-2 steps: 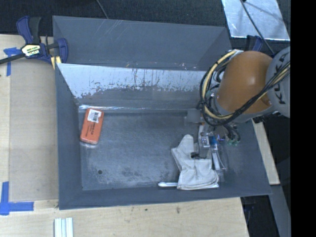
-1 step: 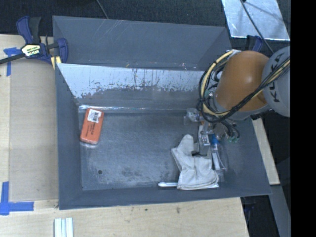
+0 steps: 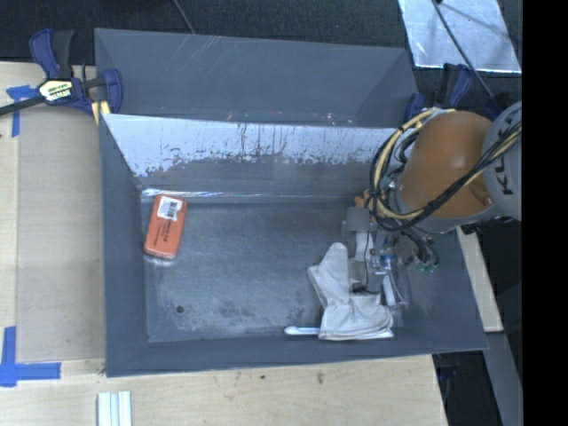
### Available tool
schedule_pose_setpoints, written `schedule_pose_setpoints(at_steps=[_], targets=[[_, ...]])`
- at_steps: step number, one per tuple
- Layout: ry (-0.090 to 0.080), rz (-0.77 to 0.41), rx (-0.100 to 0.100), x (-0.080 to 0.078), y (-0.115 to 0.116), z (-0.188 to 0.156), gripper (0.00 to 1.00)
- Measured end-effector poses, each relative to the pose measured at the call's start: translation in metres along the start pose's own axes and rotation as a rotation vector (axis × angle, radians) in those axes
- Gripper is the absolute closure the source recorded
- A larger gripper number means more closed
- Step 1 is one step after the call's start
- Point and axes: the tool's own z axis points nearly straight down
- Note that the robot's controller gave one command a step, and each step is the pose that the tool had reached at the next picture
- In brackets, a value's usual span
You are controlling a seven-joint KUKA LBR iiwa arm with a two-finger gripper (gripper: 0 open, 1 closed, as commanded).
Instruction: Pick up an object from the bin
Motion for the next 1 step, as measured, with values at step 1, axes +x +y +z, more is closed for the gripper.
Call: schedule_pose_setpoints(at_steps=[1], targets=[[-0.002, -0.035, 0.001, -0.0051, -0.0225, 0.0263, 1.00]])
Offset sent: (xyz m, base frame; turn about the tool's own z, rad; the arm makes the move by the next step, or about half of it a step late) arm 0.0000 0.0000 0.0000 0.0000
